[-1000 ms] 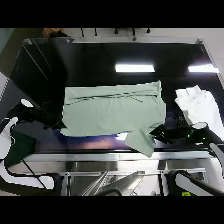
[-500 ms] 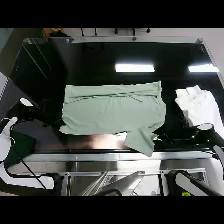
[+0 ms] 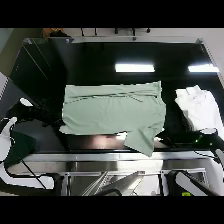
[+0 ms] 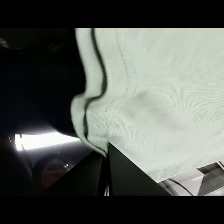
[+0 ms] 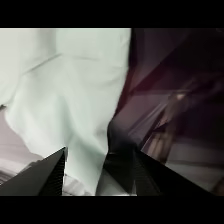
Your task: Fold the shirts.
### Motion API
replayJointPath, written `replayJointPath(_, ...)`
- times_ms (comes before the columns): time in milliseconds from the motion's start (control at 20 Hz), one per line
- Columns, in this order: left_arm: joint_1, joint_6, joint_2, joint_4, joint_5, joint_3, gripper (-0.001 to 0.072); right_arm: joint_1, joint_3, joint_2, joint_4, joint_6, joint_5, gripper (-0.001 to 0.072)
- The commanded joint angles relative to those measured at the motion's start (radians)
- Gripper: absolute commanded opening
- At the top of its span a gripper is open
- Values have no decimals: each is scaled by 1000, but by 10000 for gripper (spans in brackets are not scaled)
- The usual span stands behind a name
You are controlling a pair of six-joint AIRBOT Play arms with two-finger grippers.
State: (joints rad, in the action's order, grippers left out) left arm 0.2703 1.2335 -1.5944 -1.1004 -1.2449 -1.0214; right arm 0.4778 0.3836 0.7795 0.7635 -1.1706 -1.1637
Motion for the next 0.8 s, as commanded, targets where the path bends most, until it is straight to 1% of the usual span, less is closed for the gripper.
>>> replayJointPath(0, 1, 2, 1, 2, -5, -1, 19, -112, -18, 87, -54, 29, 102, 485)
replayJointPath(100, 1, 2, 1, 2, -19, -1, 19, -177, -16, 145, -146, 90, 159, 481)
replayJointPath(150, 1, 2, 1, 2, -30, -2, 18, -194, -11, 166, -196, 134, 177, 443)
replayJointPath(250, 5, 3, 1, 2, -58, -1, 19, -187, 25, 178, -241, 189, 160, 119)
replayJointPath(300, 12, 14, 1, 1, -74, -1, 18, -178, 52, 170, -236, 196, 136, 23)
replayJointPath(400, 39, 46, 2, -5, -123, -1, 17, -140, 100, 134, -189, 176, 65, 21)
replayJointPath(500, 77, 62, 39, -42, -151, 20, 15, -99, 108, 72, -61, 73, 1, 21)
replayJointPath(700, 169, 87, 203, -159, -143, 148, 15, -89, 79, -125, 191, -141, -81, 20)
replayJointPath(750, 198, 88, 243, -164, -133, 183, 15, -89, 72, -174, 231, -174, -93, 20)
